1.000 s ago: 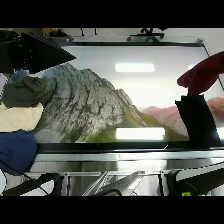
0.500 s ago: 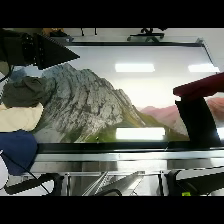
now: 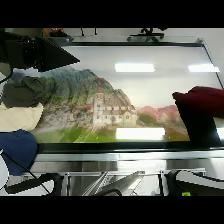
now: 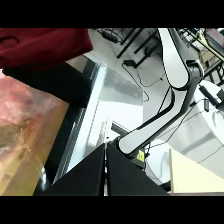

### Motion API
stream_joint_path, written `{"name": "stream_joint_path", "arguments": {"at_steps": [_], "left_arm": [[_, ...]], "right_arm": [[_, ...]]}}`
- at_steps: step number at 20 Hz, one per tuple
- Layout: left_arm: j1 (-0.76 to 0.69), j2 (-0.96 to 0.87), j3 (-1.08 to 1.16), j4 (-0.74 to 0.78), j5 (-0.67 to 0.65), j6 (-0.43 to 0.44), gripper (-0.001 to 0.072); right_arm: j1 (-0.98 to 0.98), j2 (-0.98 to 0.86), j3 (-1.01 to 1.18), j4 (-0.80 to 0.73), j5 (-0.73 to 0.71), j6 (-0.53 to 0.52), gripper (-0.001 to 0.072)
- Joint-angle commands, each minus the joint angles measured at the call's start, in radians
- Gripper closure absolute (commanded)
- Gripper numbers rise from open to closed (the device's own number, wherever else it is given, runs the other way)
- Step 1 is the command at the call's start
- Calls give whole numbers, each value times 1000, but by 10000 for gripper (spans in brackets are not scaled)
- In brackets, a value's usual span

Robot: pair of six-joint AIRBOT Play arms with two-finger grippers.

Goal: Fold the shirts.

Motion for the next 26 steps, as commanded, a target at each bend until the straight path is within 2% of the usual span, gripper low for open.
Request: {"name": "stream_joint_path", "arguments": {"at_steps": [1,2,3,4,9,10,11,12,13,14,15,16,17,19,21,22,26], "left_arm": [[0,0,0,0,-24,1,694],[0,0,0,0,-24,1,694],[0,0,0,0,-24,1,694],[0,0,0,0,-24,1,694],[0,-1,0,2,-25,1,694],[1,-1,0,1,-23,2,694],[1,-1,0,2,-17,2,694],[1,-1,0,3,-1,1,695],[1,0,0,3,24,0,695],[1,0,0,3,47,-1,695],[0,0,0,2,64,-24,695],[-9,5,-3,3,74,-38,696],[-23,25,-35,11,87,-43,696],[-76,125,-199,175,150,-48,696],[-154,277,-455,399,241,-67,696],[-192,363,-604,460,303,-82,696],[-266,679,-1165,499,526,-118,696]], "right_arm": [[0,66,-216,-174,13,41,680],[0,65,-253,-207,13,51,500],[0,62,-278,-230,18,51,164],[0,50,-287,-239,34,49,13],[2,37,-252,-208,47,48,13],[2,37,-231,-175,47,48,15],[3,36,-206,-118,46,48,60],[3,37,-187,-47,39,46,270],[3,43,-179,72,17,16,553],[7,53,-179,196,-14,-26,634],[23,66,-179,282,-40,-57,636],[50,82,-179,336,-60,-97,692],[89,101,-180,359,-71,-134,693],[203,161,-219,360,-97,-189,693],[345,259,-347,361,-167,-198,693],[430,320,-438,361,-210,-204,693],[718,498,-774,357,-320,-222,693]]}}
